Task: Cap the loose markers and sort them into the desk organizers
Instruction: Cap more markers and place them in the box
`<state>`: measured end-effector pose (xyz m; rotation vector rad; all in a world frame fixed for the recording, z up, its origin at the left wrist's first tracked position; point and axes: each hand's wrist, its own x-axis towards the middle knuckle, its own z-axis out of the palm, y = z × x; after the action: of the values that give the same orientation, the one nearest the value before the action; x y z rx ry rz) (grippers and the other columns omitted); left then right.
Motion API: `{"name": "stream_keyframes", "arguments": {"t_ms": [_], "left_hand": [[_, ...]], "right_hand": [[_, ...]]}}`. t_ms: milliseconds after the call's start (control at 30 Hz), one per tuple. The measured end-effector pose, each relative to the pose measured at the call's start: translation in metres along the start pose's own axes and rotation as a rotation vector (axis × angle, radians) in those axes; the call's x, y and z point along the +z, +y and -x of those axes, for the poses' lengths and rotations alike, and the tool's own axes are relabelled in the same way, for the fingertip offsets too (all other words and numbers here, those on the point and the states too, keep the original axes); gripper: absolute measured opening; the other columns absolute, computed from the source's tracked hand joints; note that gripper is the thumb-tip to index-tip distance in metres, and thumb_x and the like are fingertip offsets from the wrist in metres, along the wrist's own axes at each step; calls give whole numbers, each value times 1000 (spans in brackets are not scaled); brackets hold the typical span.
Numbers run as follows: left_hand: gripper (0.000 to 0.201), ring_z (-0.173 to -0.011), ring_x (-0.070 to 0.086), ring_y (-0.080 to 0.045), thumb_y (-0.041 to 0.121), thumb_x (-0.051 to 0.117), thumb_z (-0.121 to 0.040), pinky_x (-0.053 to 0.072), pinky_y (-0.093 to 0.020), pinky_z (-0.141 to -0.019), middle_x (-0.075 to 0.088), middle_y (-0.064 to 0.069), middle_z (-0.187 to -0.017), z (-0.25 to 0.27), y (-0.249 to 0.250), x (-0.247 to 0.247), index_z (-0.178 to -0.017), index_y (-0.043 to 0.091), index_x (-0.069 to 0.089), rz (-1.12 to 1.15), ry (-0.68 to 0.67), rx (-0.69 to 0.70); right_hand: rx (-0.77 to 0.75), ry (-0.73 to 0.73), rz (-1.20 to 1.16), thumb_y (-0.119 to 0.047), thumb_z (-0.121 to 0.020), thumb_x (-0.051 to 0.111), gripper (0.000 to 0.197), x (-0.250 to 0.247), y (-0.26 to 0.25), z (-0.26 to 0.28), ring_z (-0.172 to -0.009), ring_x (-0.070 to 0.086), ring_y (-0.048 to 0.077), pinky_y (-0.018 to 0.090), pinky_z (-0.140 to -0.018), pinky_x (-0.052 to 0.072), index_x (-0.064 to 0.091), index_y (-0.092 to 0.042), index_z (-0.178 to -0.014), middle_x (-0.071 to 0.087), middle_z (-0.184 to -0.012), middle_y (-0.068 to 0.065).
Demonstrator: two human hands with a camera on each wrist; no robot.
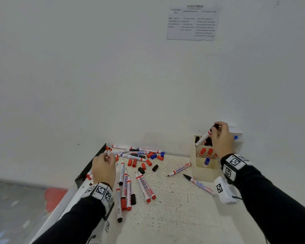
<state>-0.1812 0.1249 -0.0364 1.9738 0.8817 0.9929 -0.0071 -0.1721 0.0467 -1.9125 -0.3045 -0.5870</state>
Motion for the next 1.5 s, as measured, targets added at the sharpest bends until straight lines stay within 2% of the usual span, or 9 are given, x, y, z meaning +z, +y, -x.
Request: {"name": "stream_keyframes", "arguments": {"t_ms": [100,233,333,600,900,1033,1267,1433,1500], "left_hand": [[32,-97,52,-23,29,44,-95,39,-30,-81,55,-12,-110,1,16,7,-111,6,59,46,-2,26],[30,-79,57,-14,27,42,-97,43,-22,-73,59,-2,-95,8,28,22,-107,3,58,165,-152,54],[37,-87,64,-20,33,46,-94,53,-32,-79,65,-3,-96,12,21,42,-112,5,59,170,-310,15],[28,-71,66,-13,23,51,-94,53,-18,-60,67,-4,-88,22,22,59,-112,4,62,143,-519,-112],[32,-70,63,-8,18,50,-95,48,-8,-48,67,-5,-98,19,21,66,-124,6,55,146,-551,-190],[33,-81,68,-16,18,55,-92,58,-28,-76,67,-6,-100,15,16,63,-122,6,56,191,-532,-232],[22,-80,66,-17,27,54,-92,54,-23,-64,67,-2,-96,5,10,46,-107,11,59,291,-466,-215],[31,-97,64,-19,39,50,-91,53,-44,-89,67,0,-104,-4,6,33,-112,18,60,323,-415,-222],[32,-97,63,-19,38,49,-92,52,-44,-91,66,0,-105,-5,6,29,-115,17,59,327,-390,-236]], "right_hand": [[50,-72,158,-12,-96,42,24,-13,13,-10,-89,59,29,32,-78,46,49,-5,-118,62,-102,16],[157,-205,252,-14,-97,41,23,-16,30,-9,-79,57,27,32,-70,45,49,-6,-117,62,-100,19],[153,-243,210,-10,-95,45,25,-11,36,-8,-93,61,29,34,-81,49,54,-5,-117,63,-104,16],[57,-324,308,-2,-87,57,16,3,46,-1,-79,59,19,36,-78,54,61,-9,-100,67,-97,14],[-248,166,171,-3,-90,50,15,11,26,-31,-79,54,20,26,-74,42,59,1,-102,58,-102,18],[-144,27,207,-5,-91,48,13,24,33,-38,-80,55,20,26,-75,40,58,-4,-101,59,-98,12],[139,-361,642,-24,-95,41,28,45,49,-36,-100,55,30,39,-91,45,54,-13,-116,61,-114,12],[75,-579,910,-36,-94,36,44,62,17,-24,-134,21,35,48,-108,21,39,-17,-134,11,-155,0],[-10,-543,875,-33,-93,40,45,76,-2,-10,-134,22,32,47,-107,22,39,-19,-135,11,-155,1]]}}
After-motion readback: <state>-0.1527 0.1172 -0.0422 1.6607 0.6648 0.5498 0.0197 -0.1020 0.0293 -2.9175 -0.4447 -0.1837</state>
